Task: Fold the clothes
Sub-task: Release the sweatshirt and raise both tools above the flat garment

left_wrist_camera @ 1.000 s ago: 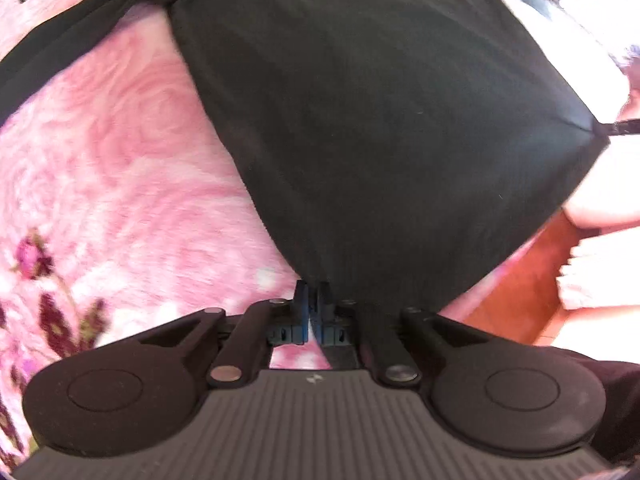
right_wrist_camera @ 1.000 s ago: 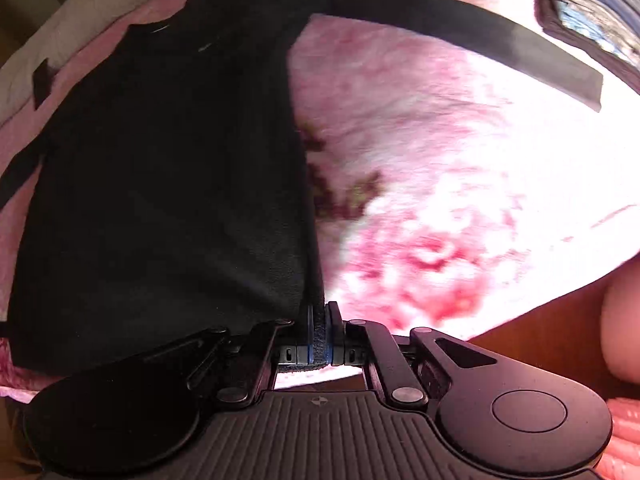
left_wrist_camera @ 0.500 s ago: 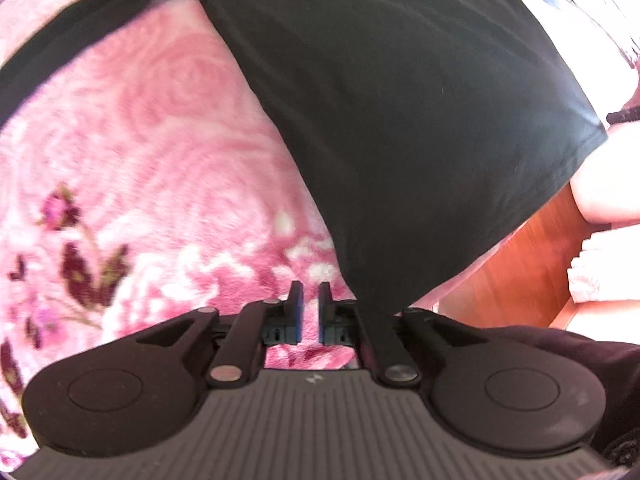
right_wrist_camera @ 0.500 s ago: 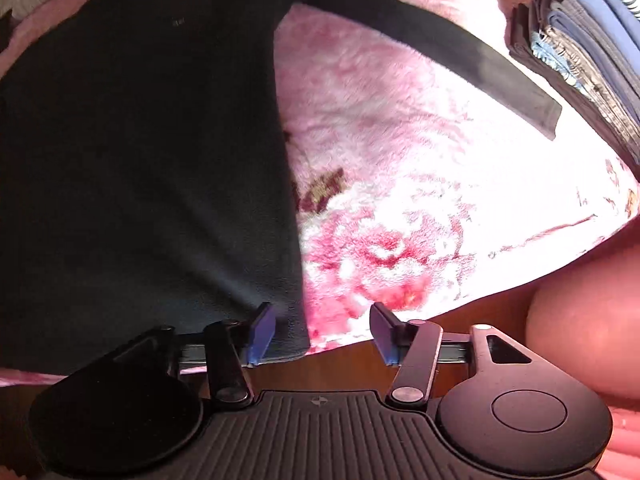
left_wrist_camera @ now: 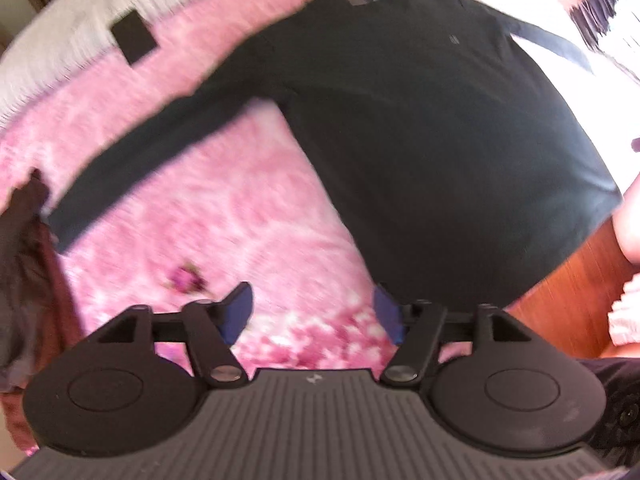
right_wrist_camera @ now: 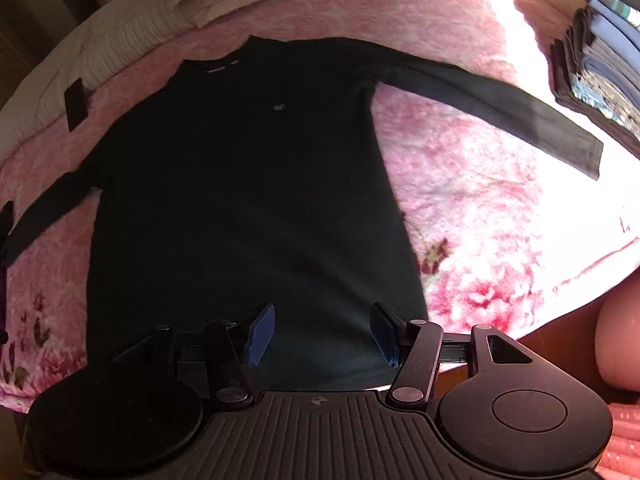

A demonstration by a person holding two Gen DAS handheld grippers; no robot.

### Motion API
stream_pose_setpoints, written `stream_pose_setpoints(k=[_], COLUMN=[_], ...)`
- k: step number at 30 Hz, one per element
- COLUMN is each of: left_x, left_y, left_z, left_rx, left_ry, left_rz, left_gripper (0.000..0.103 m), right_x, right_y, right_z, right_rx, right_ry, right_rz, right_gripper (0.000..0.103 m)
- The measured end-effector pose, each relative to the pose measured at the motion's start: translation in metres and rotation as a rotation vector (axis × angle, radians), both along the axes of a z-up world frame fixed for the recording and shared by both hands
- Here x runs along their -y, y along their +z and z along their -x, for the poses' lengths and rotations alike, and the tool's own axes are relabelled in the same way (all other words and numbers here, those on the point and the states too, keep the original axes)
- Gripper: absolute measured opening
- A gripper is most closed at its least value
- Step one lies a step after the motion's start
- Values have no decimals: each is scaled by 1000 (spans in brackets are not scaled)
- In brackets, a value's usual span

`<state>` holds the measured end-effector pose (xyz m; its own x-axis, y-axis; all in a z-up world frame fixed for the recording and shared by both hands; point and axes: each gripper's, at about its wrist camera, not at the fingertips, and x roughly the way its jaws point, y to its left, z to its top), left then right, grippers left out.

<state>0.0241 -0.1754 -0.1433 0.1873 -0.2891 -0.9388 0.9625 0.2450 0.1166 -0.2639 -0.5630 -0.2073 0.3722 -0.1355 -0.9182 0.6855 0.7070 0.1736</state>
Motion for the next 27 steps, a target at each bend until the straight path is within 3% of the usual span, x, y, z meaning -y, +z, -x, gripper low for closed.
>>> stream_pose_setpoints(k=[3, 5, 6, 7, 16, 21, 27], left_x=[1, 4, 5, 6, -4, -24, -46], left_y=[17, 23, 25, 25, 33, 38, 37], left_z=[-17, -31, -39, -48, -124, -167, -187], left_rx=[37, 44, 44, 41, 19, 18, 13], left_ry=[-16, -32, -44, -62, -339, -348, -295], left_rz=[34, 57, 69, 75, 147, 166, 161], left_gripper=[80, 81, 81, 81, 82, 83, 83], right_x=[-10, -17, -21, -27, -133, -199, -235], right_y=[21, 33, 38, 41, 71, 72, 77], right_z=[-21, -33, -38, -42, -73, -103, -118], right_rx=[30, 34, 28, 21, -12, -60, -95], right_ry=[14, -6, -23, -43, -318, -287, -234], right_rz=[44, 88, 113, 134, 166, 139, 176], right_gripper=[57, 61, 74, 81, 81, 81, 81])
